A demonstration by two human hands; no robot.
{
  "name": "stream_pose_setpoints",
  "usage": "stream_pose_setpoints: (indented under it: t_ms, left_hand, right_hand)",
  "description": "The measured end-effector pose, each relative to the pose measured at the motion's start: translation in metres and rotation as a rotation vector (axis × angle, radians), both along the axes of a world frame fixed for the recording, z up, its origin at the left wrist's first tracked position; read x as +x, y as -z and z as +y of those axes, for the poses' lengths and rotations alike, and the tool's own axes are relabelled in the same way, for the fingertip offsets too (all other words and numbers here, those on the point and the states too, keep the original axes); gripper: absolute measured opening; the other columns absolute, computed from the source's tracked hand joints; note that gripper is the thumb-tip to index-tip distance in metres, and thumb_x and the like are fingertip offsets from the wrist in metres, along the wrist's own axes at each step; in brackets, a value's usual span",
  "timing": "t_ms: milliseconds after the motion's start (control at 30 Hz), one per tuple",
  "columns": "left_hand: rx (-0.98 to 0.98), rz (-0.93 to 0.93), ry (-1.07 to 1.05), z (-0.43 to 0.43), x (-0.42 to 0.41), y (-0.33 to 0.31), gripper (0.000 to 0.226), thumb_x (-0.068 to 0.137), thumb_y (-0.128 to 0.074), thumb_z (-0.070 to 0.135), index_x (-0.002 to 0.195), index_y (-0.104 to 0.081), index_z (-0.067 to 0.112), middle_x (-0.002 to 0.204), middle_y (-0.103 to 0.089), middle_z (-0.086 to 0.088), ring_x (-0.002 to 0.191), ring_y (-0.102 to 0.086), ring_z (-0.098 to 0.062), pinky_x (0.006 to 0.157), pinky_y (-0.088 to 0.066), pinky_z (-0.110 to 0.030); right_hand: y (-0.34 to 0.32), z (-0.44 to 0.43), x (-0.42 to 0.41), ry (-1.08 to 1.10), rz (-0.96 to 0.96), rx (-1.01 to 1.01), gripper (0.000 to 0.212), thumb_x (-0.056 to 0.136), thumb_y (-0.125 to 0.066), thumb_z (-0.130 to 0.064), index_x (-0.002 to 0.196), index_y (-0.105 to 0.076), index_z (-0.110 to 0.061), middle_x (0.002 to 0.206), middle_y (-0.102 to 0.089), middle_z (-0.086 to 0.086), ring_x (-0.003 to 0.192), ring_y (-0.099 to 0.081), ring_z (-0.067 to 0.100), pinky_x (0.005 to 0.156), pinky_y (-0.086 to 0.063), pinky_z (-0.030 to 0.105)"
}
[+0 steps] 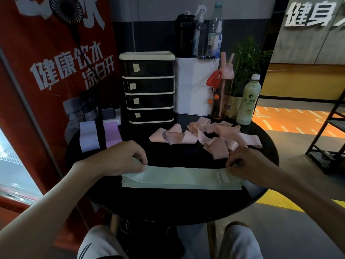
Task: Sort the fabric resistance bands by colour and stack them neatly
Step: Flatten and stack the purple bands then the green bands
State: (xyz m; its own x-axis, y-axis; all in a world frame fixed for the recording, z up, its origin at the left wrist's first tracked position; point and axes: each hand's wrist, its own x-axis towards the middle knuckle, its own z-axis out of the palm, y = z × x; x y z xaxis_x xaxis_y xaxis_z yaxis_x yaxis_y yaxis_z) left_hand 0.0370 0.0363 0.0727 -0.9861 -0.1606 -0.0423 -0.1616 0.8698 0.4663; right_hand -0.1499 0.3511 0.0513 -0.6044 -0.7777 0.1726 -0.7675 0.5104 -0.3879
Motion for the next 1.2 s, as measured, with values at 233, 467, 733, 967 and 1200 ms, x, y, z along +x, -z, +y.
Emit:
stream_pose_setpoints:
  t_ms: [233,467,733,967,1200]
  left_hand:
    - [-0.16,-0.022,0.051,0.002,-0.005,-0.003,0.043,0.071,-0.061,0.07,0.104,-0.064,0.042,0.11,-0.052,0.017,0.104,-0.053,-0.001,0.094,-0.046,-0.03]
    - [-0.076,-0.038,0.165,0.026,-0.034,0.01,0.034,0.085,-0.068,0.054,0.114,-0.063,0.036,0.107,-0.062,0.019,0.099,-0.06,0.001,0.09,-0.051,-0.023]
    - [-0.12,-0.153,0.16,0.013,-0.038,0.023,0.043,0.075,-0.06,0.071,0.094,-0.07,0.034,0.087,-0.068,0.015,0.078,-0.063,0.0,0.073,-0.054,-0.026]
    - [-0.117,-0.228,0.14,0.013,-0.043,0.02,0.035,0.082,-0.065,0.065,0.091,-0.068,0.031,0.085,-0.067,0.015,0.075,-0.063,-0.001,0.069,-0.05,-0.023]
    - [-0.151,-0.229,0.169,0.015,-0.036,0.016,0.051,0.076,-0.059,0.076,0.087,-0.067,0.027,0.09,-0.069,0.008,0.078,-0.065,-0.008,0.074,-0.056,-0.034]
  right_hand:
    - [-0.004,-0.007,-0.005,-0.078,0.031,-0.037,0.01,0.086,-0.066,-0.027,0.094,-0.068,-0.032,0.098,-0.056,-0.023,0.088,-0.052,-0.005,0.071,-0.043,0.024]
    - [-0.015,-0.024,0.002,-0.243,-0.118,0.399,0.046,0.093,-0.056,-0.049,0.134,-0.05,-0.029,0.127,-0.05,-0.02,0.109,-0.048,-0.004,0.084,-0.039,0.008]
    - [-0.021,-0.031,-0.001,-0.262,-0.203,0.592,0.053,0.089,-0.055,-0.059,0.131,-0.049,-0.027,0.124,-0.053,-0.009,0.109,-0.054,0.011,0.093,-0.049,0.031]
    - [-0.02,-0.035,-0.006,-0.238,-0.246,0.616,0.043,0.086,-0.059,-0.061,0.114,-0.047,-0.03,0.107,-0.051,-0.014,0.096,-0.053,0.008,0.077,-0.046,0.025]
    - [-0.015,-0.023,0.001,-0.217,-0.287,0.507,0.042,0.085,-0.063,-0.057,0.114,-0.042,-0.034,0.106,-0.051,-0.013,0.095,-0.054,0.009,0.073,-0.047,0.026]
